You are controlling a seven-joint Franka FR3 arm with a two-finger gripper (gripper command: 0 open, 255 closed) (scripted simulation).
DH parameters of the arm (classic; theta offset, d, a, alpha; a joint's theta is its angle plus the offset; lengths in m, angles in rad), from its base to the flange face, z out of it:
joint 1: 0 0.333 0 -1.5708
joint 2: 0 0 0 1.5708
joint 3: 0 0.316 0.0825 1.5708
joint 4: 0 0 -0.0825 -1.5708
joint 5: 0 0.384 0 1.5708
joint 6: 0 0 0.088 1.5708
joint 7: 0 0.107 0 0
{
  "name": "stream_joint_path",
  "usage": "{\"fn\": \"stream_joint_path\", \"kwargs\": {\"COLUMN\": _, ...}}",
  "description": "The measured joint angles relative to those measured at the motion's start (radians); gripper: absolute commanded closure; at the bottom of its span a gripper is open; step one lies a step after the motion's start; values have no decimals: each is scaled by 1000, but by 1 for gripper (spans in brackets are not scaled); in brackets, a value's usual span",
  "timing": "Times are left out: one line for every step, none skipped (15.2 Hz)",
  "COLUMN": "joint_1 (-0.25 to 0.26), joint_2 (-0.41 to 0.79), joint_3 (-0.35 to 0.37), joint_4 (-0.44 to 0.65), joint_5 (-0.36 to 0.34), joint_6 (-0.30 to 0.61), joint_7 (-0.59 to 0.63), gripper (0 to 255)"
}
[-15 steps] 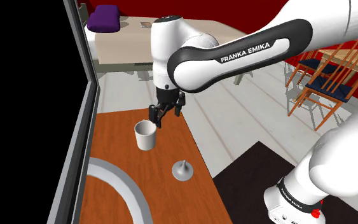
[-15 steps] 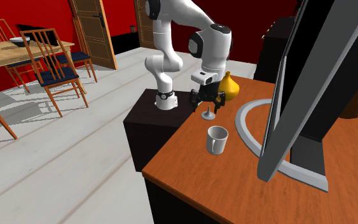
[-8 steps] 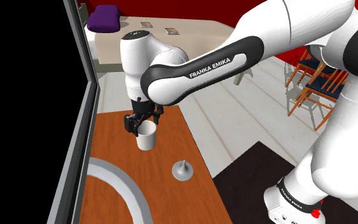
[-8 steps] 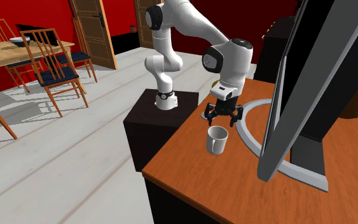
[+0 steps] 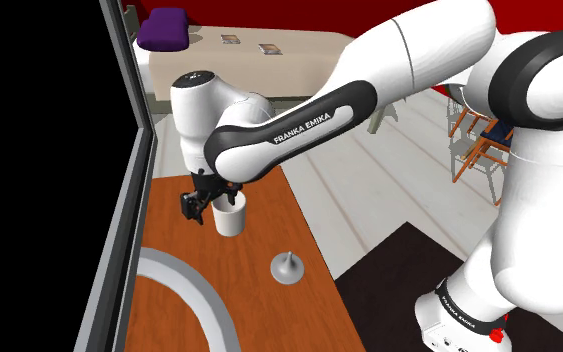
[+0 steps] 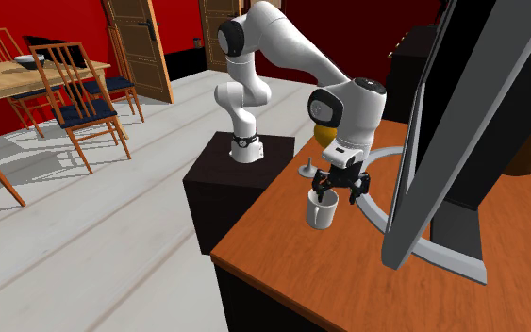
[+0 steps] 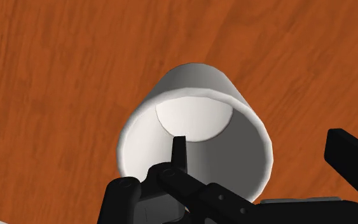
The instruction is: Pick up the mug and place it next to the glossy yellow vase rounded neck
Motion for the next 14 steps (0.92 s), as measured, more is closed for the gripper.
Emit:
{"fn": "stream_joint_path", "kwargs": {"joint_1": 0, "joint_2": 5, "joint_3": -2, "joint_4": -5, "joint_5": -3, "joint_6": 9, "joint_7": 1, "gripper": 0}}
{"fn": "stream_joint_path", "kwargs": {"joint_1": 2, "joint_2": 11, "joint_3": -4, "joint_4": -7, "joint_5": -8, "joint_6": 17, "joint_7": 5, "gripper": 0}}
{"fn": "stream_joint_path", "kwargs": {"joint_1": 2, "joint_2": 13, "joint_3": -5, "joint_4": -12, "joint_5": -9, "joint_6": 23, "joint_7": 6, "gripper": 0}}
{"fn": "stream_joint_path", "kwargs": {"joint_1": 2, "joint_2": 14, "joint_3": -5, "joint_4": -13, "joint_5": -10, "joint_6": 25, "joint_7": 7, "gripper": 0}}
{"fn": "stream_joint_path", "kwargs": {"joint_1": 2, "joint_2": 15, "joint_3": -5, "joint_4": -13, "joint_5": -11, "joint_6": 27, "joint_7": 7, "gripper": 0}}
{"fn": "stream_joint_path", "kwargs": {"joint_1": 3, "joint_2": 15, "joint_3": -5, "joint_4": -14, "joint_5": -11, "joint_6": 27, "joint_7": 8, "gripper": 0}}
{"fn": "stream_joint_path", "kwargs": {"joint_1": 2, "joint_2": 15, "joint_3": -5, "joint_4": -14, "joint_5": -11, "joint_6": 28, "joint_7": 8, "gripper": 0}}
{"fn": "stream_joint_path", "kwargs": {"joint_1": 2, "joint_2": 15, "joint_3": -5, "joint_4": -15, "joint_5": -11, "joint_6": 28, "joint_7": 8, "gripper": 0}}
{"fn": "stream_joint_path", "kwargs": {"joint_1": 2, "joint_2": 15, "joint_3": -5, "joint_4": -15, "joint_5": -11, "joint_6": 28, "joint_7": 8, "gripper": 255}}
{"fn": "stream_joint_path", "kwargs": {"joint_1": 2, "joint_2": 15, "joint_3": -5, "joint_4": -15, "joint_5": -11, "joint_6": 28, "joint_7": 8, "gripper": 255}}
{"fn": "stream_joint_path", "kwargs": {"joint_1": 2, "joint_2": 15, "joint_3": -5, "joint_4": -15, "joint_5": -11, "joint_6": 28, "joint_7": 8, "gripper": 255}}
{"fn": "stream_joint_path", "kwargs": {"joint_1": 2, "joint_2": 15, "joint_3": -5, "joint_4": -15, "joint_5": -11, "joint_6": 28, "joint_7": 8, "gripper": 255}}
{"fn": "stream_joint_path", "kwargs": {"joint_1": 2, "joint_2": 15, "joint_3": -5, "joint_4": -15, "joint_5": -11, "joint_6": 28, "joint_7": 8, "gripper": 255}}
{"fn": "stream_joint_path", "kwargs": {"joint_1": 2, "joint_2": 15, "joint_3": -5, "joint_4": -15, "joint_5": -11, "joint_6": 28, "joint_7": 8, "gripper": 255}}
